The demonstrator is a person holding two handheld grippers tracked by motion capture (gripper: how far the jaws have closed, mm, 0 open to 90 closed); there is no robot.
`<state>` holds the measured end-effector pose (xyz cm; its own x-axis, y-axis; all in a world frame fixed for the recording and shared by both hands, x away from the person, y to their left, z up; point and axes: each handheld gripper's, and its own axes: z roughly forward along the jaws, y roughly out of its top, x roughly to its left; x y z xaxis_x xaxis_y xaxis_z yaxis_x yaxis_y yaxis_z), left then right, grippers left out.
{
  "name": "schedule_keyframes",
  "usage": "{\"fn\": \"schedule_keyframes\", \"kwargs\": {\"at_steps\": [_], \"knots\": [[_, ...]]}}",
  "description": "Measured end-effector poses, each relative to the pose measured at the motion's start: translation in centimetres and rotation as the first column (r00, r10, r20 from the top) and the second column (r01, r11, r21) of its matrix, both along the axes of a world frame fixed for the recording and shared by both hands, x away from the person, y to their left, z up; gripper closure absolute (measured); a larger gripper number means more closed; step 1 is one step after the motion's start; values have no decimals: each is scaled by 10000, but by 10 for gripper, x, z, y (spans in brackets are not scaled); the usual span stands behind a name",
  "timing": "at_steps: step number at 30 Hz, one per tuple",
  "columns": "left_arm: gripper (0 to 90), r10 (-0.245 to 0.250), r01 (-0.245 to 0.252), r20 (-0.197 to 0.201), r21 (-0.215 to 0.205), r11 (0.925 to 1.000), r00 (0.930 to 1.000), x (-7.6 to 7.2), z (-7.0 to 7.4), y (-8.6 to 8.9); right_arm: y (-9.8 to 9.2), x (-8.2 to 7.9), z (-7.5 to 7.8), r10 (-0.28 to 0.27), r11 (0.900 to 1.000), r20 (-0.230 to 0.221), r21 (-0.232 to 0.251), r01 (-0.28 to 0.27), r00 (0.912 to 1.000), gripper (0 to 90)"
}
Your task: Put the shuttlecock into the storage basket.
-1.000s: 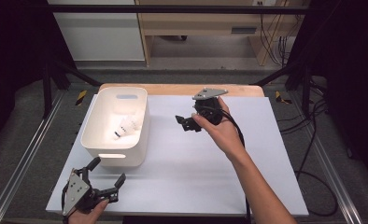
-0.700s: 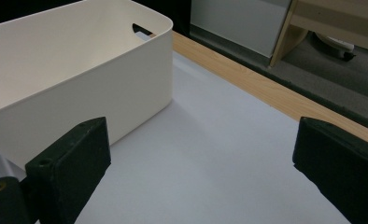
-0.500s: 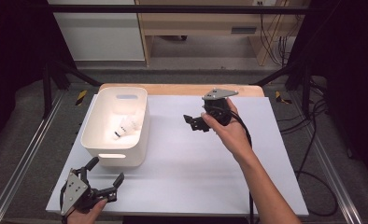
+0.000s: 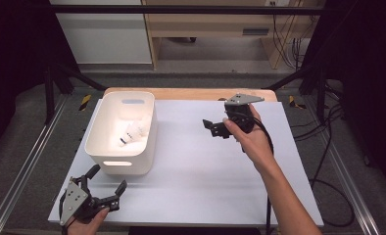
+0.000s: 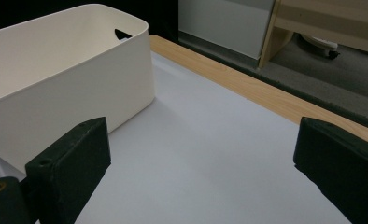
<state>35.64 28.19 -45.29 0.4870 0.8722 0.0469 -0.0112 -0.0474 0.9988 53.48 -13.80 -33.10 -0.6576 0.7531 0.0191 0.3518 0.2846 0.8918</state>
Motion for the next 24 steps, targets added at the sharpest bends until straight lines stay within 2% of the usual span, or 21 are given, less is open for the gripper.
{"fn": "schedule_keyframes", "kwargs": {"at_steps": [24], "knots": [[7,62,-62,-18,-13,10000,10000,0,0,2,-34,-8,2,-446,9983,74,379,443,9990,40]]}}
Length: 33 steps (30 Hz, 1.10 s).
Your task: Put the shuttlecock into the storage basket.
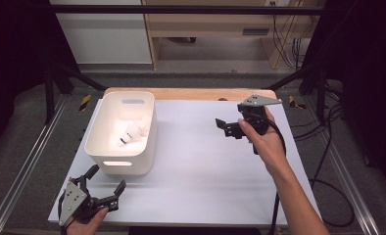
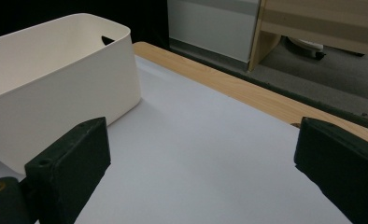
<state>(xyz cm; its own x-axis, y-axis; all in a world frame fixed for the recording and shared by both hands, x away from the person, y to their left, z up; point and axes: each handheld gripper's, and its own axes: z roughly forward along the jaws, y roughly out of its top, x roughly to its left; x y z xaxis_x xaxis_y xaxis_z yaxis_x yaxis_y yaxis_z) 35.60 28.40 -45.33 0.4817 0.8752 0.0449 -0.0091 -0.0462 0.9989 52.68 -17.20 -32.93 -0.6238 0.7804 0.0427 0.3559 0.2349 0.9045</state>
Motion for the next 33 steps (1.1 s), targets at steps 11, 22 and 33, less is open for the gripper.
{"fn": "schedule_keyframes", "kwargs": {"at_steps": [11,22,33], "knots": [[7,20,-20,-3,-58,10000,10000,0,0,1,-13,-3,-1,-179,9997,43,176,178,9998,40],[7,-23,23,7,-37,10000,10000,0,0,0,-33,-13,-5,-537,9980,22,323,536,9986,39],[6,-46,46,-38,13,10000,10000,0,0,0,-55,-23,-9,-784,9955,127,536,776,9968,38]]}}
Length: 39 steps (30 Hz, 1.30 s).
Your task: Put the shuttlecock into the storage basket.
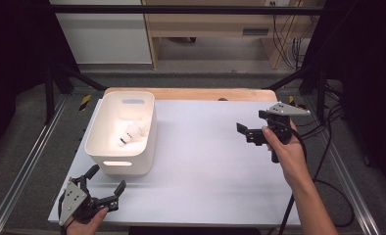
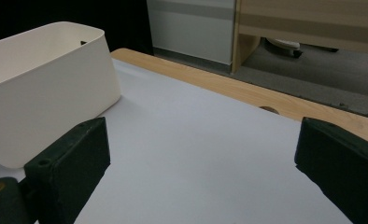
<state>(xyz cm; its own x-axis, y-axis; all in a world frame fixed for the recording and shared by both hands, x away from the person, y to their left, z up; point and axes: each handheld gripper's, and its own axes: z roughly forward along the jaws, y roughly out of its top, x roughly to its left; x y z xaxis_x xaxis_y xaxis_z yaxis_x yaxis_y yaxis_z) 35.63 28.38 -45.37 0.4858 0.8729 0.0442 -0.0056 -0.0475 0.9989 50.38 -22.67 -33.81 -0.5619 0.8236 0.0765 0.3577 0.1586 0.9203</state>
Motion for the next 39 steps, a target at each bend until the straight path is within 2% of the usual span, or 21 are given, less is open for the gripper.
{"fn": "schedule_keyframes", "kwargs": {"at_steps": [26,39], "knots": [[6,51,-51,-11,2,10000,10000,0,-1,2,-41,-31,-22,-766,9969,114,209,764,9970,38],[6,76,-76,-41,28,10000,10000,0,-1,1,-59,-52,-49,-1127,9933,-33,260,1128,9936,36]]}}
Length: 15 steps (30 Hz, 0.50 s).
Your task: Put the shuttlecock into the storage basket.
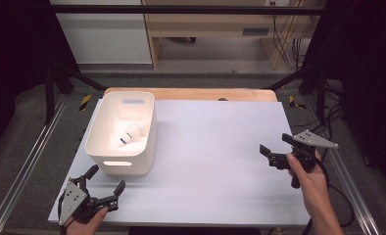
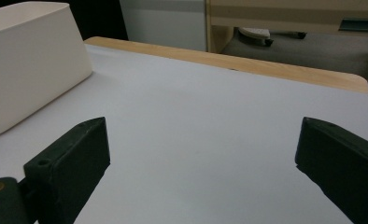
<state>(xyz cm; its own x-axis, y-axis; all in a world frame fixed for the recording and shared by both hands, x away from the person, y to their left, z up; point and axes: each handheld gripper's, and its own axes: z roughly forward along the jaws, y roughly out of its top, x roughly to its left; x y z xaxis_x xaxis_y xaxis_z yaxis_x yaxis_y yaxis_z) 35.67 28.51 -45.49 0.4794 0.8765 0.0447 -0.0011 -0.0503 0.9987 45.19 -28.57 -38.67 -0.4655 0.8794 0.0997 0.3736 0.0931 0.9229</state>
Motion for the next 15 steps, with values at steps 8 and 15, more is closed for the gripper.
{"fn": "schedule_keyframes", "kwargs": {"at_steps": [8,15], "knots": [[6,23,-23,16,2,10000,10000,0,0,0,-7,-12,-12,-73,9999,-63,-70,73,10000,37],[6,20,-20,14,23,10000,10000,0,0,0,-7,-22,-24,-162,9997,62,-202,163,9998,38]]}}
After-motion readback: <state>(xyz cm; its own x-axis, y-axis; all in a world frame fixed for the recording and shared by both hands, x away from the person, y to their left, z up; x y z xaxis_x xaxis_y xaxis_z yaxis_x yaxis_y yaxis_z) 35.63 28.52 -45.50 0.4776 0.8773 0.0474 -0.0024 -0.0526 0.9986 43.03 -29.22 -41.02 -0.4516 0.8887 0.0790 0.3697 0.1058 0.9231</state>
